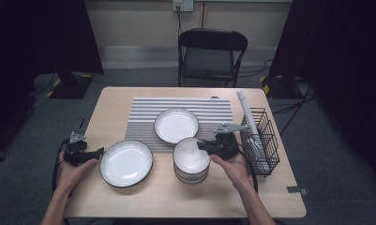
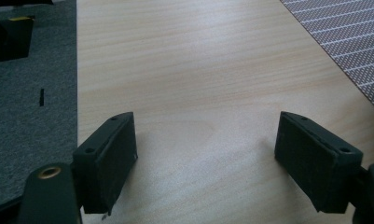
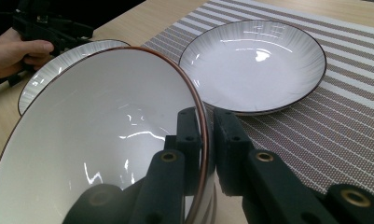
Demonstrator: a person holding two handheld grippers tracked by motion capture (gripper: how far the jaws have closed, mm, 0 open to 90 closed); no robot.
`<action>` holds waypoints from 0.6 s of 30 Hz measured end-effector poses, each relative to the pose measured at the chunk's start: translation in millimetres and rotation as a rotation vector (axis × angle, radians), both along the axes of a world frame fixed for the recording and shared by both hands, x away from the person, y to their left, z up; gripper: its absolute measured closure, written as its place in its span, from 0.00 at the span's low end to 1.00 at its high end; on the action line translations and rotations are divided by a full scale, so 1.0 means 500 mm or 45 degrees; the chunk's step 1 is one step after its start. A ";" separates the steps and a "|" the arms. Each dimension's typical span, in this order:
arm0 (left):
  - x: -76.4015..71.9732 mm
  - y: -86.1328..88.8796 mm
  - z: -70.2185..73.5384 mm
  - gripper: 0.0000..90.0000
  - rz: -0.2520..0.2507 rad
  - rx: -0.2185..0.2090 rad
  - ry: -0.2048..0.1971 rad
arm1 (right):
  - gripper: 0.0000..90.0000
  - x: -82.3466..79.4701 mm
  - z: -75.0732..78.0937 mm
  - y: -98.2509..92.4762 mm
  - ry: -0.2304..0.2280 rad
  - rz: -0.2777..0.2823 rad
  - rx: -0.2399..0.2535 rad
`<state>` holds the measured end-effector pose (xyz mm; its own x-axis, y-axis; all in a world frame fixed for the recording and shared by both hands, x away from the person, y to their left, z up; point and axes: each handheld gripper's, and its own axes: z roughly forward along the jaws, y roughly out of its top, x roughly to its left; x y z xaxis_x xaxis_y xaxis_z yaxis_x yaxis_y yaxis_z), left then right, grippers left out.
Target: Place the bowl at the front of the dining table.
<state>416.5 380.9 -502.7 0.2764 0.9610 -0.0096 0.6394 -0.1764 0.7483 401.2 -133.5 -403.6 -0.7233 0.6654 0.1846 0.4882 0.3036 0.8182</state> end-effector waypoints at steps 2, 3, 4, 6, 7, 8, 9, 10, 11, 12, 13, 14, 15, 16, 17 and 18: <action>0.000 0.000 0.000 0.23 0.001 0.000 0.001 | 0.91 0.001 0.000 -0.001 0.000 -0.006 0.009; 0.000 0.000 0.000 0.23 0.001 0.000 0.000 | 0.91 0.001 0.001 -0.001 0.004 -0.007 0.015; 0.000 0.000 0.000 0.23 0.000 -0.001 0.001 | 0.91 0.001 0.001 -0.002 0.008 -0.011 0.017; 0.000 0.000 0.000 0.23 0.001 0.002 0.001 | 0.91 0.001 0.003 -0.002 0.010 -0.017 0.019; 0.000 0.000 0.000 0.23 0.002 0.001 0.003 | 0.91 0.001 0.003 -0.003 0.010 -0.023 0.021; 0.000 0.000 0.000 0.23 0.001 0.001 0.003 | 0.91 0.001 0.004 -0.003 0.013 -0.025 0.025; 0.000 0.000 0.000 0.22 0.000 0.001 0.003 | 0.91 0.002 0.004 -0.004 0.013 -0.028 0.030; 0.001 0.000 0.000 0.22 -0.001 0.000 0.001 | 0.91 0.002 0.005 -0.004 0.015 -0.029 0.034; 0.001 0.000 0.000 0.22 -0.001 0.002 0.002 | 0.91 0.003 0.005 -0.005 0.013 -0.030 0.040; 0.001 0.000 0.000 0.22 -0.002 0.002 0.002 | 0.91 0.002 0.006 -0.005 0.014 -0.036 0.039; 0.001 0.000 0.000 0.22 -0.001 0.003 0.002 | 0.91 0.002 0.007 -0.005 0.014 -0.041 0.043; 0.001 0.000 0.000 0.22 -0.002 0.000 0.002 | 0.91 0.003 0.008 -0.005 0.012 -0.040 0.045; 0.001 0.000 0.000 0.22 -0.001 0.002 0.004 | 0.91 0.002 0.009 -0.005 0.014 -0.040 0.049; 0.001 0.000 0.000 0.22 -0.004 0.003 0.003 | 0.91 0.002 0.009 -0.006 0.014 -0.041 0.053; 0.001 0.000 0.000 0.22 -0.002 -0.001 0.001 | 0.91 0.003 0.010 -0.006 0.018 -0.044 0.054; 0.001 0.000 0.000 0.22 -0.002 0.001 0.002 | 0.91 0.004 0.010 -0.006 0.027 -0.040 0.058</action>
<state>417.1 380.8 -502.7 0.2776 0.9606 -0.0093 0.6402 -0.1778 0.7473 403.1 -136.5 -398.4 -0.6980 0.6781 0.2303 0.5139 0.2503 0.8205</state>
